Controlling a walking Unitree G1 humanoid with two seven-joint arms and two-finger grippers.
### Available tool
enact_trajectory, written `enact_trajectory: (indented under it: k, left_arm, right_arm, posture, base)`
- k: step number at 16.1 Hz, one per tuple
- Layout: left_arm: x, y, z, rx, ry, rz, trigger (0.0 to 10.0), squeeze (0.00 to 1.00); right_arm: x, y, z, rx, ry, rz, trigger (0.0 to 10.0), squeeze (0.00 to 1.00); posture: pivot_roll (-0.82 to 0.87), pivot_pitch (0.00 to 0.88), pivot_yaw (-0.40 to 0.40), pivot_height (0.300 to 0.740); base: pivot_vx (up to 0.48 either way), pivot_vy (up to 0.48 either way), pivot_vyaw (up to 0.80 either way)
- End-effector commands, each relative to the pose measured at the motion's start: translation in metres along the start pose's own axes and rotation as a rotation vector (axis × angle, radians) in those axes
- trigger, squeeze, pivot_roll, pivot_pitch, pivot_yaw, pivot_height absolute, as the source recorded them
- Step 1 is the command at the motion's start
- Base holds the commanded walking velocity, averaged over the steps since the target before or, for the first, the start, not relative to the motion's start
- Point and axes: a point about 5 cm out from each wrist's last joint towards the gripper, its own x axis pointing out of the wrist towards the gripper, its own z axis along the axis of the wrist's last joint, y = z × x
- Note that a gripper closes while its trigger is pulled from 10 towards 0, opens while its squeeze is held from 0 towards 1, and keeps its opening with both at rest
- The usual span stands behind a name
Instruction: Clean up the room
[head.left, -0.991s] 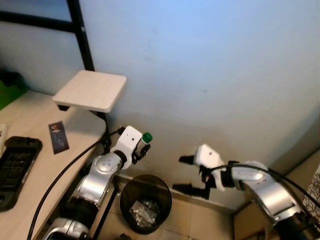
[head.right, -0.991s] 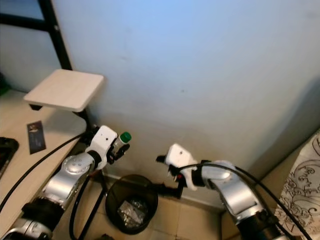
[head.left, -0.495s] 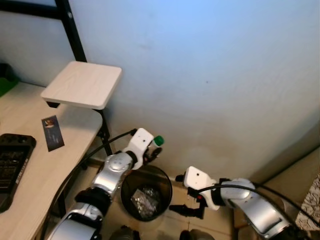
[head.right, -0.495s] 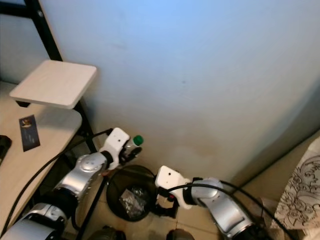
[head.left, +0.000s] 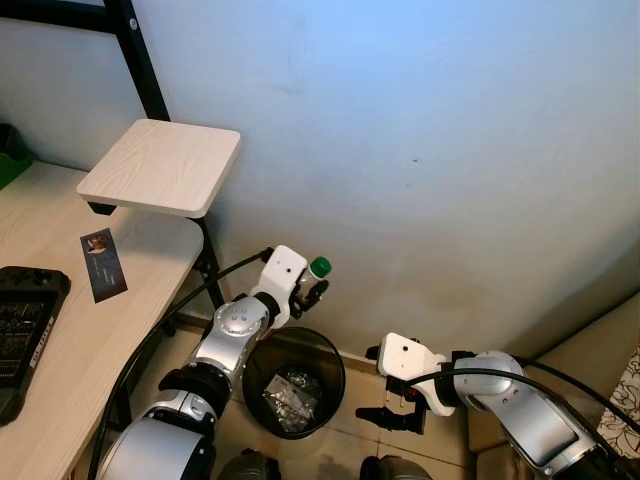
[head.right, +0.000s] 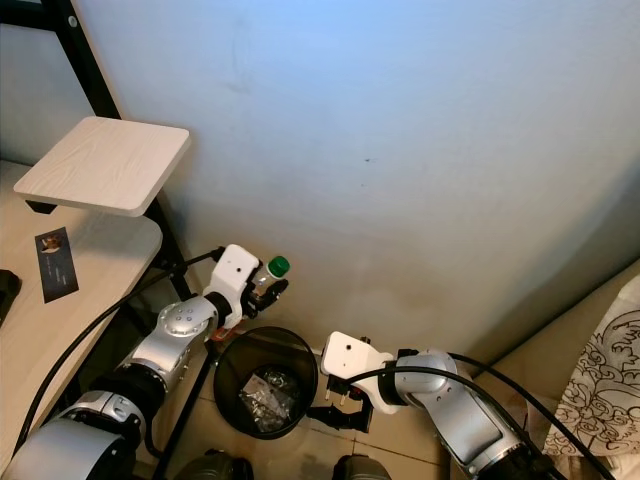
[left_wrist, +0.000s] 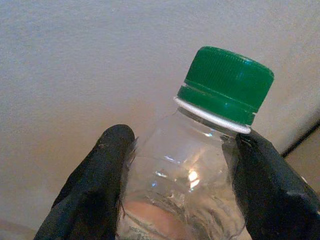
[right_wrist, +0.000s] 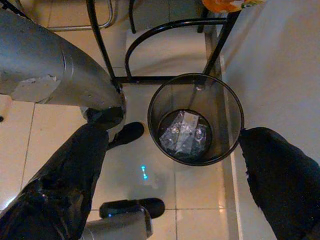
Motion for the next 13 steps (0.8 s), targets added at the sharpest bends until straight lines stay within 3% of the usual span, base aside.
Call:
enact_trajectory:
  k: [1, 2, 4, 6, 13]
  left_arm:
    - [0.002, -0.001, 0.003, -0.023, -0.023, 0.014, 10.0, 0.0]
    - [0.003, -0.001, 0.004, -0.049, -0.032, 0.022, 10.0, 0.0]
    - [0.005, -0.005, 0.007, -0.182, -0.084, 0.01, 10.0, 0.0]
    - [0.008, -0.016, 0.007, -0.236, -0.084, -0.075, 10.0, 0.0]
    - [0.008, -0.029, -0.003, -0.159, -0.005, -0.197, 10.0, 0.0]
  right_arm:
    - [-0.004, -0.004, 0.002, -0.02, 0.012, -0.005, 10.0, 0.0]
    - [-0.004, -0.005, 0.002, -0.022, 0.016, -0.006, 10.0, 0.0]
    - [-0.007, -0.007, 0.002, -0.027, 0.024, -0.006, 10.0, 0.0]
    - [-0.01, -0.007, 0.0, -0.027, 0.031, -0.002, 10.0, 0.0]
    - [-0.013, -0.007, -0.002, -0.021, 0.043, -0.003, 10.0, 0.0]
  posture:
    - [-0.11, 0.125, 0.0, 0.74]
    - [-0.11, 0.122, -0.001, 0.74]
    - [-0.12, 0.112, -0.005, 0.74]
    - [-0.13, 0.106, -0.005, 0.74]
    - [-0.13, 0.108, 0.003, 0.74]
  base:
    - [0.0, 0.0, 0.0]
    - [0.0, 0.0, 0.0]
    - [0.0, 0.0, 0.0]
    - [0.0, 0.0, 0.0]
    - [0.0, 0.0, 0.0]
